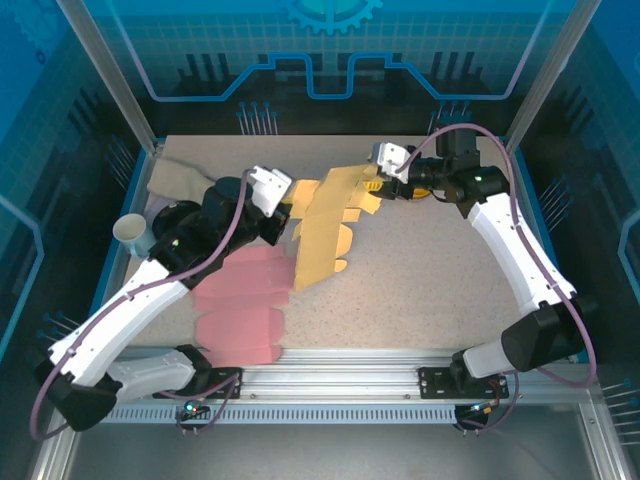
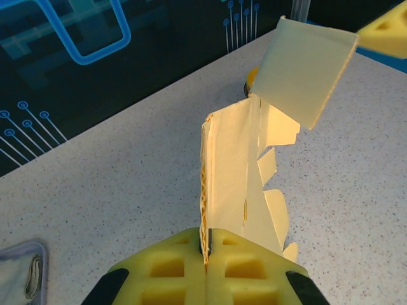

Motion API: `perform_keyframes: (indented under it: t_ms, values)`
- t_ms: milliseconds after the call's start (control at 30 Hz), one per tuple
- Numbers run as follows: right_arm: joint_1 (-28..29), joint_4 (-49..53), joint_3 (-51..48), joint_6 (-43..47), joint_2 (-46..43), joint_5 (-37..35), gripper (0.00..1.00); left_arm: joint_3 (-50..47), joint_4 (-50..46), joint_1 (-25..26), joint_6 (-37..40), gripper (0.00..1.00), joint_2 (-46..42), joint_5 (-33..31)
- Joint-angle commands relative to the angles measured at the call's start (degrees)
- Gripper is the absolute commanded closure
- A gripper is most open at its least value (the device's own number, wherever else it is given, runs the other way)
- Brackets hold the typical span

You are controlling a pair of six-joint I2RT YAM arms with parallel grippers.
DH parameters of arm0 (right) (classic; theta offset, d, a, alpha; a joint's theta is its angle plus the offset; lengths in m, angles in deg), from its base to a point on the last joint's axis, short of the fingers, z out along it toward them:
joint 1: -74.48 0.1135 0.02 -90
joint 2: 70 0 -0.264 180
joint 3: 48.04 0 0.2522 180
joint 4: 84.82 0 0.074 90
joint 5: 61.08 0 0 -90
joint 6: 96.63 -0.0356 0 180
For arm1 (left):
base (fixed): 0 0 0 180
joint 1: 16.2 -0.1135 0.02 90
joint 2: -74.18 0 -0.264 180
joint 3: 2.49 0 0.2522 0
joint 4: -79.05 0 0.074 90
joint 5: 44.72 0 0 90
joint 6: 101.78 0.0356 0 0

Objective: Fold the paper box

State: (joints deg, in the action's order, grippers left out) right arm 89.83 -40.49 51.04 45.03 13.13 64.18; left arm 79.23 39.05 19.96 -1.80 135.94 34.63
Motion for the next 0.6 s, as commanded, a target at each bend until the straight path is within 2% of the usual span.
perform_keyframes:
  t_ms: [0, 233, 567]
  values:
    - [0.64, 1.78, -1.18, 4.23, 0.81, 2.12, 0.48, -4.07, 4.81, 0.11, 5.04, 1.0, -3.93, 2.88]
    - [0.79, 1.13, -1.74, 5.71, 1.68, -1.02, 0.52, -8.88, 7.38, 0.12, 8.1, 1.0, -8.73, 4.42]
    - [3.22, 11.74, 1.49, 12.82, 4.4, -1.68, 0.58, -10.29, 7.94, 0.14, 7.69, 1.0, -9.83, 4.33]
